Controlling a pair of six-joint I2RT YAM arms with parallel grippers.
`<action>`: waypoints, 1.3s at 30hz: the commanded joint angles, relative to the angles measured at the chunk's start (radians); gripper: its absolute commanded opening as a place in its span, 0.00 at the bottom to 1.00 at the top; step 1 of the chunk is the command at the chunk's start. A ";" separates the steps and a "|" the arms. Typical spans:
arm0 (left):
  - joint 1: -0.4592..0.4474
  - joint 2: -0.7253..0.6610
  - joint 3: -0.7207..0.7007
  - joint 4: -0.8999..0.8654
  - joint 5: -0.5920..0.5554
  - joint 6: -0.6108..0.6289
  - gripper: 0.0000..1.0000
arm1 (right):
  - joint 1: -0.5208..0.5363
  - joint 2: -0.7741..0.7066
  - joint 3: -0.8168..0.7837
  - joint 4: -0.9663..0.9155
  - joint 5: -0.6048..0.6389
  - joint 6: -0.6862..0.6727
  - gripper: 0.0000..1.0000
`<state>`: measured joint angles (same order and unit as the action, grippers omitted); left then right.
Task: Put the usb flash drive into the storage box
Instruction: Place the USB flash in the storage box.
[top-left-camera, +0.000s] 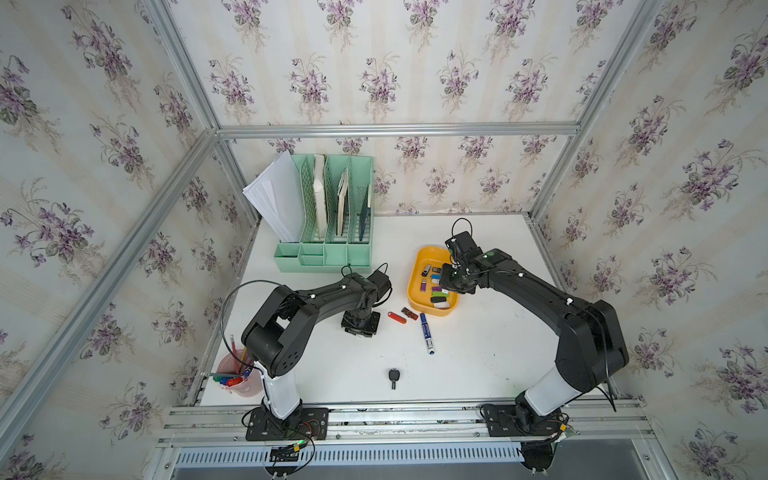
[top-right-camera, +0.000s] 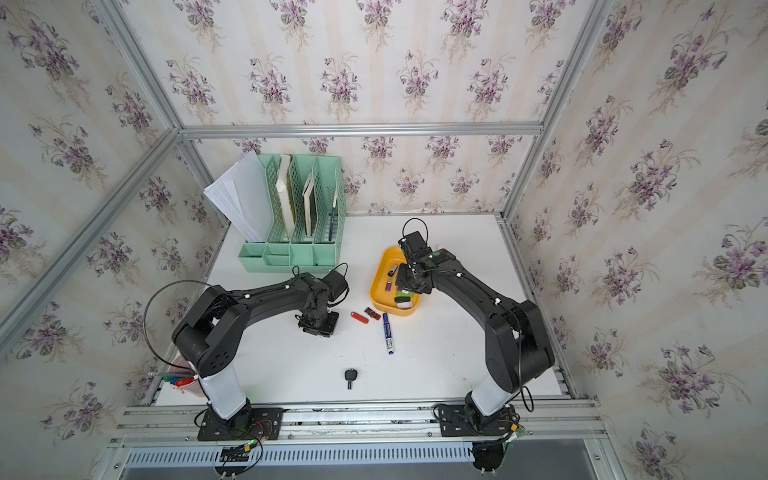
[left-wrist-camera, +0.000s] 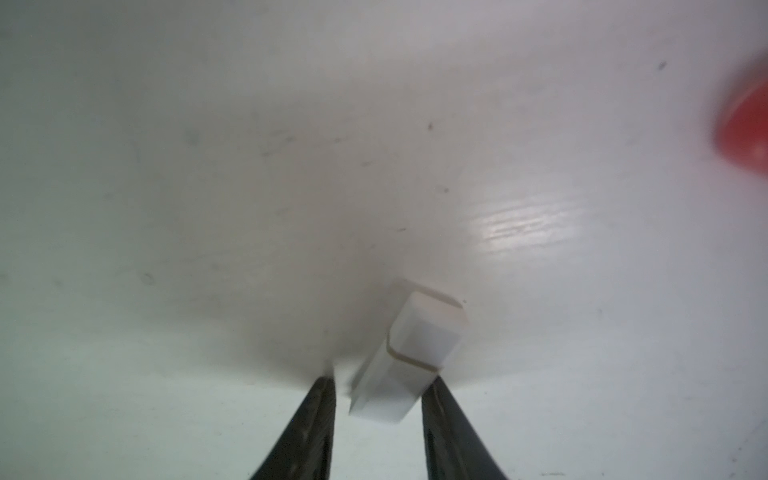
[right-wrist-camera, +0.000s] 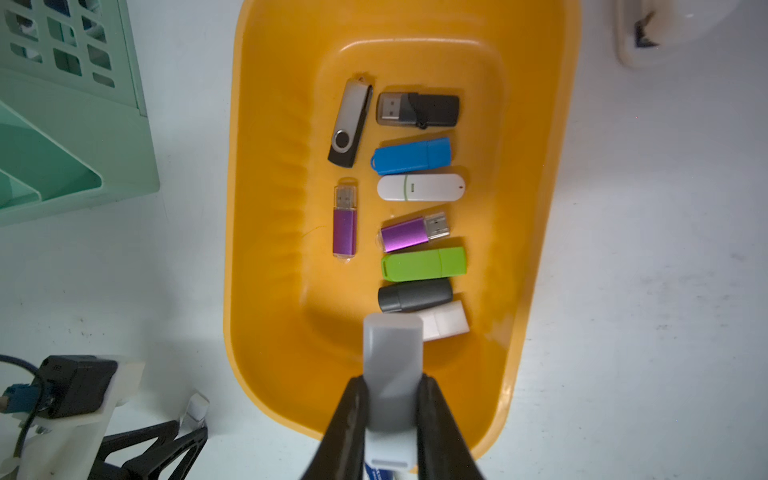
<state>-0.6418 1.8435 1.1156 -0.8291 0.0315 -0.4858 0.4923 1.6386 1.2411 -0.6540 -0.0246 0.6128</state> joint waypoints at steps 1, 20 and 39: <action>-0.001 0.029 -0.008 -0.024 -0.053 0.022 0.41 | -0.008 0.037 0.013 0.038 -0.021 -0.031 0.22; -0.001 0.005 0.017 -0.023 -0.041 0.033 0.45 | -0.009 0.293 0.171 0.087 -0.133 -0.090 0.20; -0.001 0.011 0.032 -0.010 -0.013 0.036 0.47 | -0.007 0.396 0.199 0.169 -0.260 -0.071 0.21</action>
<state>-0.6418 1.8454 1.1507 -0.8547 0.0158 -0.4526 0.4843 2.0266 1.4399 -0.5056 -0.2584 0.5327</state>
